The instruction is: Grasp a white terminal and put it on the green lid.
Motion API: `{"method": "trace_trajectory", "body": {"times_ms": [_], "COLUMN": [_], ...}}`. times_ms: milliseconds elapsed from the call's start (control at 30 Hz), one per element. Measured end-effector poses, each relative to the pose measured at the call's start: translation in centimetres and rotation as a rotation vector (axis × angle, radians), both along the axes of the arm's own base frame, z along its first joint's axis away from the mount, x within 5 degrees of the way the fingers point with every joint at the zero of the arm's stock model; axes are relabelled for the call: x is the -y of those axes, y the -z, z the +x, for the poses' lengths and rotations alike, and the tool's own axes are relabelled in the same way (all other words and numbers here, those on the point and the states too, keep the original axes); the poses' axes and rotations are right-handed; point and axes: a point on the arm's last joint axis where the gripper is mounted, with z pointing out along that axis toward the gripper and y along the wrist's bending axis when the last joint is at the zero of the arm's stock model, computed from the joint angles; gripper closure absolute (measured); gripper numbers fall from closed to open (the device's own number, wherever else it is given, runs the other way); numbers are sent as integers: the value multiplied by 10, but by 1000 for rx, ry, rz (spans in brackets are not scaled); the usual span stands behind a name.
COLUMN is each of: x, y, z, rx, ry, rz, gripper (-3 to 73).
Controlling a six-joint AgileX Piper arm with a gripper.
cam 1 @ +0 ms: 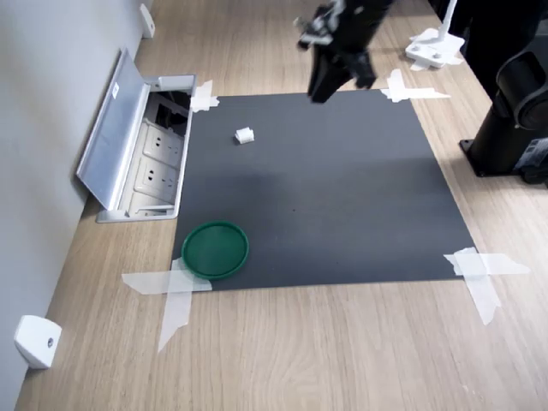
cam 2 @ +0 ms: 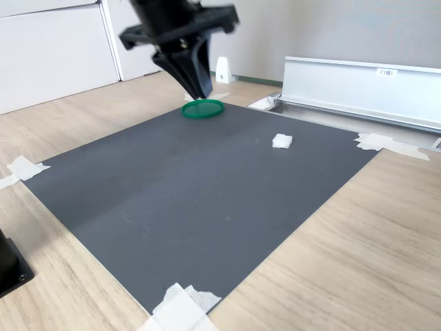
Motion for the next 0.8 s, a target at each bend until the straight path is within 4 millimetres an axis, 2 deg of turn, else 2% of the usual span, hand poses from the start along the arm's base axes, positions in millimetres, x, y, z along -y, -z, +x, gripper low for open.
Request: {"method": "trace_trajectory", "body": {"times_ms": [233,367,433,500,667,800], "x": [3,3,3,6,31,44], "y": [11,11,10,9,6,11], "z": [36,48,53,59,69,79], "rx": [-52,-104,-128,-148,-155,-169], "ry": [-27,-12,-8,2,79,73], "rz": [-2,23,33,44,68,56], "gripper": [670,624,572,488,225,88]}}
